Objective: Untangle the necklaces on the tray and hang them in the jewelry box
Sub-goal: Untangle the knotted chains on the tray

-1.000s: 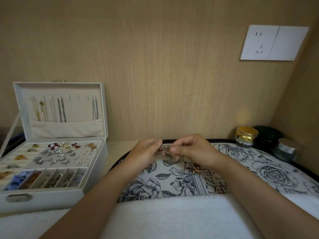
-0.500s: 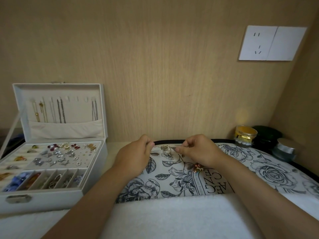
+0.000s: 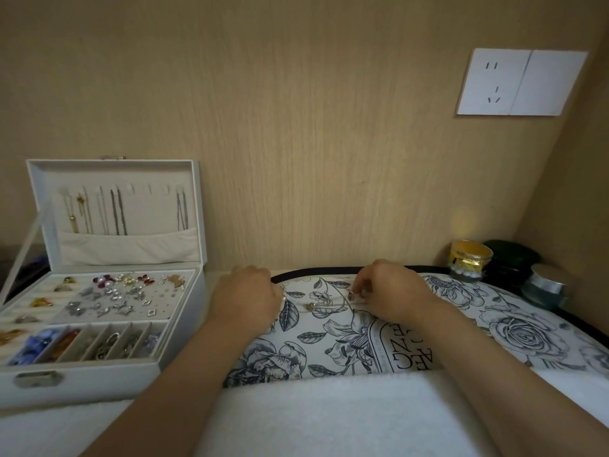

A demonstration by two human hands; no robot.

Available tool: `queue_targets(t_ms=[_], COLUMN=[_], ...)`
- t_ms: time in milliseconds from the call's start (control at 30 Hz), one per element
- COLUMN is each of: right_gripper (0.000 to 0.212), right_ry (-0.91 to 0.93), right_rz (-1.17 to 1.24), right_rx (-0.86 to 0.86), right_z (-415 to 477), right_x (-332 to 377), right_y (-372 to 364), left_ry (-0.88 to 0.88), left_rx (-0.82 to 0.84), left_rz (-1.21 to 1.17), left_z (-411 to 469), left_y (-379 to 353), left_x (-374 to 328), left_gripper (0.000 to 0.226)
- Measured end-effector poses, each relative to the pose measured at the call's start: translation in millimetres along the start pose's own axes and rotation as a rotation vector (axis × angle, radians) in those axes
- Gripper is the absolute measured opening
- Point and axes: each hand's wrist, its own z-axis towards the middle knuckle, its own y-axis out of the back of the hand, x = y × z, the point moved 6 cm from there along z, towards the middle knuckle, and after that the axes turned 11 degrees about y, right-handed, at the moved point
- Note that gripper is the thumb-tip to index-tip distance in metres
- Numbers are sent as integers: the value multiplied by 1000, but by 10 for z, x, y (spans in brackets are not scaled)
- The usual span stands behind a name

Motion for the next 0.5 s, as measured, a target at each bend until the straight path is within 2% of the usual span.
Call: queue_targets(t_ms=[67, 167, 267, 400, 500], right_gripper=[44, 63, 47, 23, 15], right_ry=[61, 134, 202, 285, 250], right_rz=[-72, 156, 306, 117, 192], right_rx=[50, 130, 62, -133, -169], right_z=[12, 2, 17, 82, 132], right_x=[36, 201, 394, 518, 487], right_y=[-47, -141, -179, -212, -231], left_ry=[14, -54, -209, -298, -304], left_rx=[-35, -50, 14, 68, 83], left_rz=[115, 34, -181, -254, -252], left_z=[19, 19, -30, -64, -46], left_y=[-7, -27, -55, -73, -63], left_x=[44, 11, -153, -213, -190], left_gripper=[26, 18, 28, 21, 15])
